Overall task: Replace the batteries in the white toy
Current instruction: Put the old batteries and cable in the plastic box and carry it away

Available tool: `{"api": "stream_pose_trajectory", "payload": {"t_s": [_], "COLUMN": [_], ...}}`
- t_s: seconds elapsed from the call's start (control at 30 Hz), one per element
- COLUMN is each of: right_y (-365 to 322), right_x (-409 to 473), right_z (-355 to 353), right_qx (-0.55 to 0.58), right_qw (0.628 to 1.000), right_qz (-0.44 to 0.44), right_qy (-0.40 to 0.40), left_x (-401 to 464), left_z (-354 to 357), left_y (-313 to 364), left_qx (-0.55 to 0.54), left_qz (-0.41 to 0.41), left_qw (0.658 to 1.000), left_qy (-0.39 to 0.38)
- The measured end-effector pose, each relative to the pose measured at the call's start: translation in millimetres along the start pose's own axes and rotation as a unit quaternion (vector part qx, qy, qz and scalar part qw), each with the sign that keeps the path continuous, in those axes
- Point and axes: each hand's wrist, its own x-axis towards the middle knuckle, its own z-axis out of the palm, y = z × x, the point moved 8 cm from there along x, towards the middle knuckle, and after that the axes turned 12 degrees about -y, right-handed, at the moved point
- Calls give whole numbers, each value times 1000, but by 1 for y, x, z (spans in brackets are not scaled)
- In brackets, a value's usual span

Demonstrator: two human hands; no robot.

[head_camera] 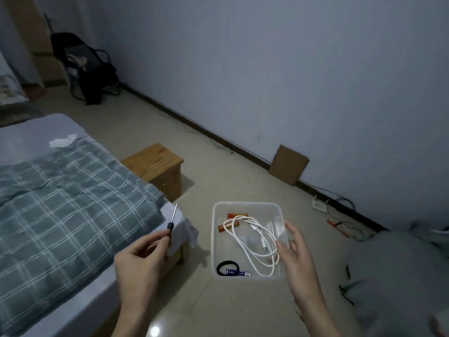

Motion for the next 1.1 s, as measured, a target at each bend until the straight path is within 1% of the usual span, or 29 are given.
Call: {"api": "stream_pose_trajectory", "payload": {"t_s": [0.07,0.23,0.37,0.43,0.57,0.73,0.9,1.0,1.1], "right_y": [-7,-22,-28,-38,-77,-124,-142,-152,-162], "right_x": [53,191,321,390,517,649,758,816,869], "right_z": [-19,-66,-93,-100,-98,-58,11,58,110], "right_qx": [-9,-1,13,14,4,-1,-14,-25,-31], "right_qw": [1000,1000,1000,999,995,985,973,969,963], "right_qz": [4,0,-18,-28,-44,-70,-80,-76,-69], "right_qy": [13,28,1,-25,-86,-157,-216,-234,-258], "left_x": [51,173,268,311,388,471,559,614,672], "left_z": [35,117,182,211,254,268,263,248,226], "left_y": [8,11,2,2,14,25,30,29,24], "left_qx": [19,14,11,14,7,14,18,9,-5], "left_qz": [0,15,21,25,36,29,48,59,46], "left_qw": [1000,1000,1000,999,996,985,973,967,966], "left_qy": [-12,-13,16,38,86,169,225,248,256]}}
